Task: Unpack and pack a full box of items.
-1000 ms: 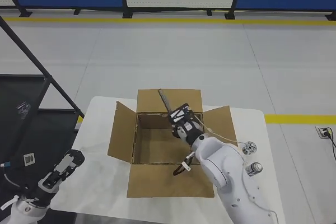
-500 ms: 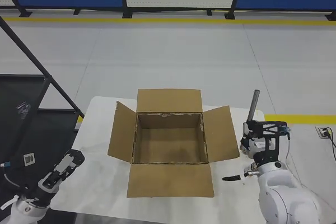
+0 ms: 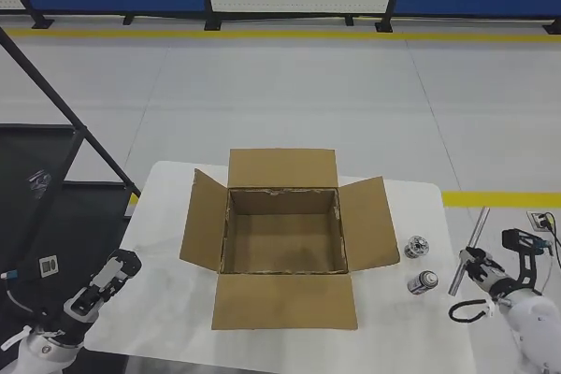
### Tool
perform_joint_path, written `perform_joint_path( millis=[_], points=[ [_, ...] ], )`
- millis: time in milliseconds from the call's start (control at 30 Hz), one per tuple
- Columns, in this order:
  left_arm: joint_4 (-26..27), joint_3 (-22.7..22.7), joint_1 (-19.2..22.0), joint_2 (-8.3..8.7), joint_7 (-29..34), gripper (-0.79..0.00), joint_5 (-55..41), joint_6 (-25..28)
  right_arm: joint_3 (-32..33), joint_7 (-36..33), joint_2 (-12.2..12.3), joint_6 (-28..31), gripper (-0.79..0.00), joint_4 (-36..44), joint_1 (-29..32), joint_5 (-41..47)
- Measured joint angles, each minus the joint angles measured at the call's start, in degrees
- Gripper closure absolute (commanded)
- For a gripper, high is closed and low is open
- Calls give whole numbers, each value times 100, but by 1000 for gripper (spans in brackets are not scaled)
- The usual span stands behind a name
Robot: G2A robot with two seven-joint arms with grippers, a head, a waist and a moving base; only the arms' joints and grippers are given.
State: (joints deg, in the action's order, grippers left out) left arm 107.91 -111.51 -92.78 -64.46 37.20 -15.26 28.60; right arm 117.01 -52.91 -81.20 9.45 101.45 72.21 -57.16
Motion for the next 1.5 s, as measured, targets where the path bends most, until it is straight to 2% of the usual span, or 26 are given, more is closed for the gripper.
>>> perform_joint_path(
  millis=[167,400,600,733,767,800,867,967,1233,1333,1400,1433,1467,1500],
  points=[
    [0,0,0,0,0,-785,0,0,141,-374,156,498,0,-1023,-477,274],
    [0,0,0,0,0,-785,0,0,221,-330,381,1103,0,-2712,-1171,412],
    [0,0,0,0,0,-785,0,0,213,-438,575,1463,0,-3774,-1657,395],
    [0,0,0,0,0,-785,0,0,132,-388,673,1591,0,-4192,-1881,340],
    [0,0,0,0,0,-785,0,0,100,-400,701,1603,-95,-4279,-1935,313],
    [0,0,0,0,0,-785,0,0,78,-401,720,1605,-111,-4336,-1971,306],
    [0,0,0,0,0,-785,0,0,28,-397,753,1613,-194,-4435,-2029,307],
    [0,0,0,0,0,-785,0,0,-58,-402,810,1616,-249,-4555,-2098,324],
    [0,0,0,0,0,-785,0,0,-224,-303,909,1493,-246,-4585,-2089,474],
    [0,0,0,0,0,-785,0,0,-231,-105,942,1315,-329,-4322,-1988,489],
    [0,0,0,0,0,-785,0,0,-133,295,954,988,-271,-3916,-1814,523],
    [0,0,0,0,0,-785,0,0,-94,494,951,822,-277,-3682,-1707,552],
    [0,0,0,0,0,-785,0,0,-69,683,942,652,-372,-3410,-1583,586],
    [0,0,0,0,0,-785,0,0,-66,903,923,416,-551,-3003,-1400,635]
  ],
)
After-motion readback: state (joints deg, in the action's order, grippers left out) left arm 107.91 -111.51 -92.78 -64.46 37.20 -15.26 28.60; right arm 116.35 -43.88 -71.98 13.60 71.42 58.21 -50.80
